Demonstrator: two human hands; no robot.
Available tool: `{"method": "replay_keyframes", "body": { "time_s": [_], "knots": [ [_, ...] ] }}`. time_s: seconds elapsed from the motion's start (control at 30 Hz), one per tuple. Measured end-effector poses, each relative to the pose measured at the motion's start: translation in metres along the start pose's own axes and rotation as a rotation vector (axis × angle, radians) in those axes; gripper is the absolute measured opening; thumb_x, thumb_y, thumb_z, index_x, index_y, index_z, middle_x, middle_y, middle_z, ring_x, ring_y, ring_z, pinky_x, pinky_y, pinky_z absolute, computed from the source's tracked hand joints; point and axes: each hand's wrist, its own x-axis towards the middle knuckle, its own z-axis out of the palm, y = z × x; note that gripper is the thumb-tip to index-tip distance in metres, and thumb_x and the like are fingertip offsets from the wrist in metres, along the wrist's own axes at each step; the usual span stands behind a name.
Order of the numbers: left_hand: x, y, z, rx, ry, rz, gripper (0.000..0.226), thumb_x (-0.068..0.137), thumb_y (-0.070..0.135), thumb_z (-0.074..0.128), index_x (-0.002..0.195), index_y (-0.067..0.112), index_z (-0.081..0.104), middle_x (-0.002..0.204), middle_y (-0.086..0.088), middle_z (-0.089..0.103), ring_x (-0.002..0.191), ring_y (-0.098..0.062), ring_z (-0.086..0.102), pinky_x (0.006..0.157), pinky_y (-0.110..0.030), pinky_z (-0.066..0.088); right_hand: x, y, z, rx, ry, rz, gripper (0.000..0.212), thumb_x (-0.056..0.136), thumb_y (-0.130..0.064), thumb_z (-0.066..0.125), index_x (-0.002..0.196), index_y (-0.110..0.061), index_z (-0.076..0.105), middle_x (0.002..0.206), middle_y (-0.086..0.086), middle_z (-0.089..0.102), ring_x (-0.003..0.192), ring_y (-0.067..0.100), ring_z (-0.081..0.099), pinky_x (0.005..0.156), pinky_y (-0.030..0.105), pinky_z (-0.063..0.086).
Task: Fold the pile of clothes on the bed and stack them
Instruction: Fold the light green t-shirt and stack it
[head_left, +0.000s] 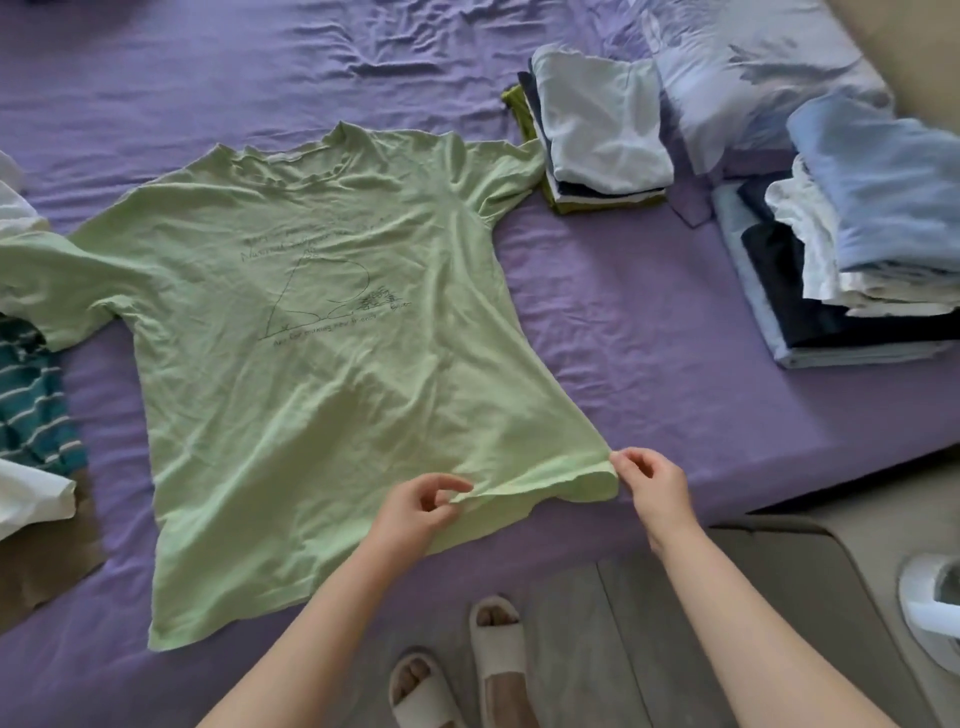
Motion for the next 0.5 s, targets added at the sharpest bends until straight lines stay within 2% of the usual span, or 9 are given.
{"method": "replay_keyframes", "body": {
  "time_s": [0.07,0.13,0.17,0.27,0.3,0.33,0.37,0.43,0.5],
  "knots": [
    [0.001,0.004,0.015,0.210,-0.037,0.036,0.027,0.087,0.006,0.059,0.100,0.024,0.073,0.073,0.009,0.046,0.067,-0.011,0.048,0.066,-0.024,0.042,0.006,0.009,-0.015,0.043,0.130,0.068,0.011,0.092,-0.010,0.061,0.081,-0.011,0.062,0.074,0.001,0.059,0.065,0.011,0.048,0.057,0.018,0.043],
    [0.001,0.005,0.028,0.345,-0.018,0.051,0.030,0.085,0.012,0.061,0.111,0.024,0.069,0.087,0.006,0.051,0.090,-0.015,0.056,0.084,-0.029,0.045,0.009,0.016,-0.017,0.132,0.128,0.152,0.011,0.095,-0.013,0.056,0.084,-0.013,0.057,0.083,0.006,0.055,0.066,0.010,0.049,0.055,0.015,0.046],
    [0.001,0.005,0.032,0.350,0.012,0.043,0.033,0.085,0.013,0.061,0.116,0.023,0.067,0.091,0.004,0.052,0.093,-0.016,0.056,0.087,-0.029,0.045,0.008,0.018,-0.013,0.168,0.090,0.182,0.009,0.097,-0.017,0.054,0.090,-0.012,0.056,0.087,0.006,0.055,0.071,0.011,0.051,0.061,0.018,0.049],
    [0.000,-0.001,0.036,0.256,0.116,-0.046,0.042,0.089,0.012,0.059,0.130,0.015,0.055,0.094,-0.002,0.057,0.087,-0.018,0.055,0.081,-0.027,0.043,0.008,0.016,0.007,0.062,-0.014,0.168,0.032,0.095,-0.033,0.056,0.115,-0.008,0.054,0.104,0.005,0.060,0.097,0.020,0.057,0.091,0.038,0.048],
    [-0.002,-0.004,0.034,0.240,0.141,-0.085,0.043,0.090,0.012,0.057,0.133,0.014,0.052,0.092,-0.003,0.058,0.084,-0.018,0.054,0.077,-0.027,0.041,0.008,0.014,0.014,0.001,-0.018,0.151,0.038,0.093,-0.035,0.059,0.121,-0.010,0.051,0.108,0.003,0.059,0.103,0.021,0.055,0.095,0.038,0.045],
    [-0.003,-0.008,0.031,0.237,0.175,-0.118,0.044,0.091,0.012,0.056,0.134,0.014,0.050,0.091,-0.004,0.059,0.083,-0.019,0.054,0.074,-0.027,0.039,0.006,0.010,0.020,-0.039,-0.018,0.143,0.040,0.091,-0.034,0.062,0.122,-0.012,0.050,0.108,0.002,0.058,0.103,0.021,0.054,0.092,0.036,0.044],
    [-0.005,-0.012,0.025,0.245,0.222,-0.146,0.043,0.091,0.013,0.056,0.134,0.013,0.050,0.093,-0.005,0.061,0.085,-0.020,0.055,0.074,-0.027,0.038,0.006,0.007,0.025,-0.063,-0.023,0.138,0.033,0.088,-0.029,0.066,0.115,-0.014,0.054,0.103,0.003,0.059,0.097,0.020,0.055,0.084,0.033,0.044],
    [-0.011,-0.021,0.006,0.318,0.394,-0.200,0.042,0.090,0.016,0.059,0.131,0.011,0.053,0.112,-0.012,0.061,0.103,-0.027,0.055,0.087,-0.032,0.041,0.005,0.004,0.028,-0.032,-0.041,0.132,0.011,0.083,-0.017,0.069,0.083,-0.013,0.059,0.084,0.006,0.060,0.078,0.020,0.053,0.067,0.032,0.041],
    [-0.022,-0.033,-0.020,0.438,0.629,-0.297,0.046,0.088,0.020,0.063,0.132,0.011,0.053,0.130,-0.018,0.051,0.119,-0.035,0.045,0.100,-0.041,0.035,0.005,0.005,0.027,0.138,-0.047,0.176,0.013,0.082,-0.008,0.064,0.073,-0.011,0.055,0.080,0.010,0.059,0.073,0.020,0.052,0.065,0.033,0.041]
  ]
}}
